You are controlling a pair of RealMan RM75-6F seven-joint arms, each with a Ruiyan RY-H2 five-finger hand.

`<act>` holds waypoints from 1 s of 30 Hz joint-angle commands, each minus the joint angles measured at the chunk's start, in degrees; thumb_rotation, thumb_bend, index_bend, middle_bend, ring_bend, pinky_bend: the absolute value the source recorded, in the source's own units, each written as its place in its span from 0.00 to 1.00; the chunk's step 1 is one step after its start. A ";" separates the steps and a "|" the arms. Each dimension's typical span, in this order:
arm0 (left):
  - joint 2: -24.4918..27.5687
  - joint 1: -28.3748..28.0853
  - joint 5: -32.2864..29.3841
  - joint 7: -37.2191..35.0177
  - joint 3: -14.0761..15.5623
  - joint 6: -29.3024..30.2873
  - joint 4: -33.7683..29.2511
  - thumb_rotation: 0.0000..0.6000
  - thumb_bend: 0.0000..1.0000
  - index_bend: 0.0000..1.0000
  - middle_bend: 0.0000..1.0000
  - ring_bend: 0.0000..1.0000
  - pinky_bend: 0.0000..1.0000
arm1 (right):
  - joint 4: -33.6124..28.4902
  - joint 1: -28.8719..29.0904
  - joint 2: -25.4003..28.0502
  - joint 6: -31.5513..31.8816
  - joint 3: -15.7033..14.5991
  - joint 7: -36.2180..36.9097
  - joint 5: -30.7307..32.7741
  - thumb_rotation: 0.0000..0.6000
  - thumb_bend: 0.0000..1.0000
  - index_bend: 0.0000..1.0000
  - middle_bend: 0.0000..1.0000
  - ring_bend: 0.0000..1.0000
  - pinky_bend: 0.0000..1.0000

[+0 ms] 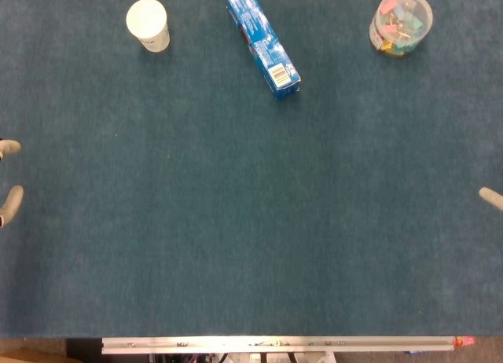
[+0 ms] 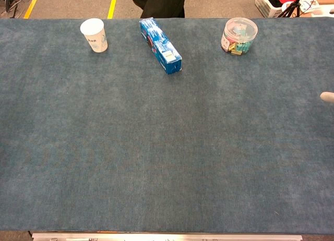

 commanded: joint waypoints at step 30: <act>0.94 1.50 0.92 -1.12 0.37 2.43 -1.31 1.00 0.28 0.32 0.34 0.32 0.27 | -6.99 10.95 -4.74 -18.13 3.07 23.95 -0.23 0.57 0.00 0.52 0.55 0.42 0.48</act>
